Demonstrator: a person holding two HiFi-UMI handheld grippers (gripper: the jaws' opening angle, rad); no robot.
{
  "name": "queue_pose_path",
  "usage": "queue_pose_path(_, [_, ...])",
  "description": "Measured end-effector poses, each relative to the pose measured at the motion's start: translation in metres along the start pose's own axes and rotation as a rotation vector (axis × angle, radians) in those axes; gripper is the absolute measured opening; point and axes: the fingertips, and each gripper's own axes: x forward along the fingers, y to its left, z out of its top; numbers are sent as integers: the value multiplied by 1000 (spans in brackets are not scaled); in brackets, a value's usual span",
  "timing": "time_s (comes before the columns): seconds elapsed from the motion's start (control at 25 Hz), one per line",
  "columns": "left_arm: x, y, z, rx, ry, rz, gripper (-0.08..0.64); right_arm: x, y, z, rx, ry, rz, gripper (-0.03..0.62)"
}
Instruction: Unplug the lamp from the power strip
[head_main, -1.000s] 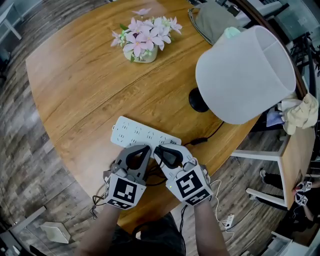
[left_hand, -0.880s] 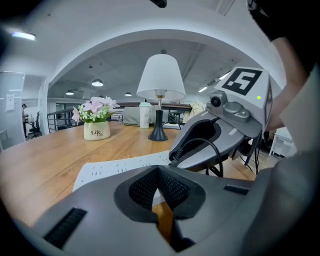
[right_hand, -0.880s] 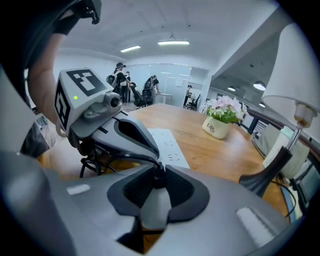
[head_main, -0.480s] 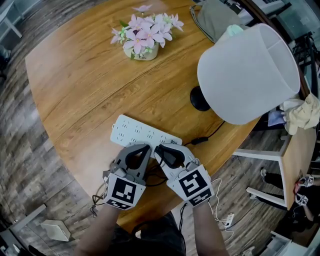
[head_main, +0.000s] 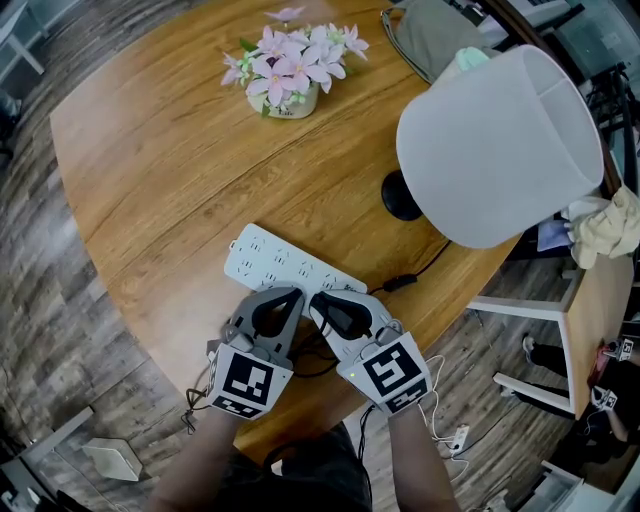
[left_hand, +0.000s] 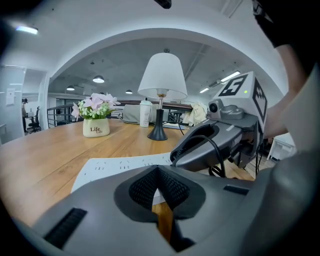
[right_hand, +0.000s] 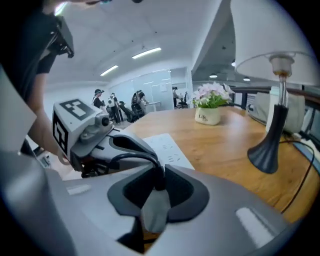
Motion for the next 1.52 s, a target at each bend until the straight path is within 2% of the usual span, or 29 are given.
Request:
queue_pose_path(0.08, [0, 1, -1, -3, 4, 7, -6, 1, -1, 0, 16, 14, 1, 74])
queue_pose_path(0.24, [1, 1, -2, -3, 14, 17, -6, 0, 6, 3, -141, 8, -56, 72])
queue_pose_path(0.32, [0, 0, -2, -3, 14, 15, -6, -2, 10, 1, -182, -9, -55, 72])
queue_pose_path(0.4, [-1, 0, -2, -4, 11, 16, -6, -3, 10, 3, -125, -40, -24, 72])
queue_pose_path(0.52, [-1, -1, -1, -11, 7, 14, -5, -9, 4, 17, 63, -128, 36, 72])
queue_pose_path(0.56, [-1, 0, -2, -11, 8, 14, -5, -11, 4, 21, 94, -150, 55, 72])
queue_pose_path(0.76, [1, 1, -1, -12, 12, 1, -5, -10, 23, 19, 14, -100, 73, 72])
queue_pose_path(0.96, [-7, 4, 10, -76, -60, -18, -5, -19, 30, 12, -23, -76, 44, 74])
queue_pose_path(1.24, [-28, 7, 16, -60, -106, -4, -5, -18, 59, -3, -145, 18, 43, 77])
queue_pose_path(1.52, [-55, 5, 5, -68, -130, -7, -5, -10, 85, -12, -181, 47, 33, 79])
